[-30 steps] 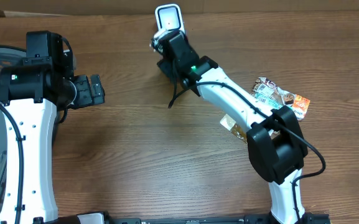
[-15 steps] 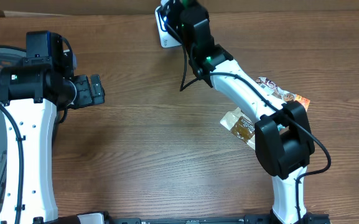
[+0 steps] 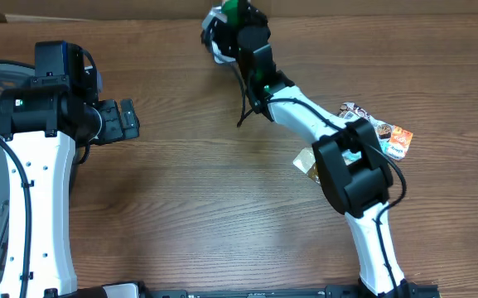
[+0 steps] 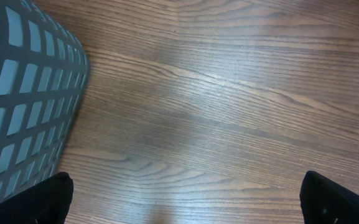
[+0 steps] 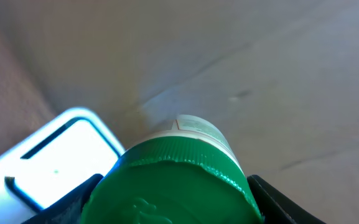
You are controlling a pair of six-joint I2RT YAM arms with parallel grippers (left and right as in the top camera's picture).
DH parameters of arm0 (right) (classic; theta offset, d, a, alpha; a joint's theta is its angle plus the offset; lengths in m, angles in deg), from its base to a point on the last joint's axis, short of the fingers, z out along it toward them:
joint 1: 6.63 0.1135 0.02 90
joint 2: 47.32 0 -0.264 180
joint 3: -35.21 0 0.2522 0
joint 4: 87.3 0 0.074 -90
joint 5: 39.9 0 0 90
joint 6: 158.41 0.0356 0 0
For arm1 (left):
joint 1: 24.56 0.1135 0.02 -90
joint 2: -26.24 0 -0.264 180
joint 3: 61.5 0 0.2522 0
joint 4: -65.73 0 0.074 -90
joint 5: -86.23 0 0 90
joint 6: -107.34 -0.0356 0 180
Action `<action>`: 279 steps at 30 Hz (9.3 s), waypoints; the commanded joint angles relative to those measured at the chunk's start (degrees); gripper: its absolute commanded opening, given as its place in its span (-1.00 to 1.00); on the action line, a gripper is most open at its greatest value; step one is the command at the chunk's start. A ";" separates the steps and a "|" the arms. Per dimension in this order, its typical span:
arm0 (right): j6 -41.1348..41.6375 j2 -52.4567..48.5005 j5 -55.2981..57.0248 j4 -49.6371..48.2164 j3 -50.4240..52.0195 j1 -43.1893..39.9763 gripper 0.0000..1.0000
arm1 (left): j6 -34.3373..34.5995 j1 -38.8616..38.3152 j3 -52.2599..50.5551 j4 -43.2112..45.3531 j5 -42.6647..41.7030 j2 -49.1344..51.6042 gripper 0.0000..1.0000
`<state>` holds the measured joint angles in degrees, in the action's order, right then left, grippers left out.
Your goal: Scan the item barcode
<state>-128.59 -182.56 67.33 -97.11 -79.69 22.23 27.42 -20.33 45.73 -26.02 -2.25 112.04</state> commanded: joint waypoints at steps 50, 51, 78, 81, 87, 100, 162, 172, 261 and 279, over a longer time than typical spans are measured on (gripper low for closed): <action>60.61 24.48 -29.31 84.78 -0.28 8.90 -0.04 | -0.46 0.26 0.48 0.07 -0.50 0.09 0.99; 60.61 24.37 -29.29 86.73 0.35 8.31 -0.03 | -0.46 0.26 0.48 0.07 -0.50 0.09 0.99; 60.85 24.06 -23.02 80.19 20.20 -22.71 -0.09 | -0.46 0.26 0.48 0.07 -0.50 0.09 0.99; 60.85 24.06 -23.06 81.18 20.17 -22.95 0.04 | -0.46 0.26 0.48 0.07 -0.50 0.09 0.99; 60.87 24.11 -24.28 84.15 19.93 -22.82 1.00 | -0.46 0.26 0.48 0.07 -0.50 0.09 0.99; 60.87 34.07 -27.45 92.63 9.94 -22.34 1.00 | -0.46 0.26 0.48 0.07 -0.50 0.09 0.99; 65.35 132.19 -27.50 31.30 96.94 -20.81 1.00 | -0.46 0.26 0.48 0.07 -0.50 0.09 0.99; 65.31 135.10 -27.58 30.10 99.41 -20.81 1.00 | -0.46 0.26 0.48 0.07 -0.50 0.09 0.99; 65.31 135.08 -27.58 30.12 99.38 -20.81 1.00 | -2.36 -2.84 -88.24 60.96 1.40 -85.61 0.99; 65.31 135.08 -27.58 30.12 99.38 -20.81 1.00 | -2.38 -2.84 -88.24 61.00 1.44 -85.61 0.99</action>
<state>-63.04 -48.16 39.84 -66.66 19.76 1.64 25.70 -23.68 -41.67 34.83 -0.30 27.15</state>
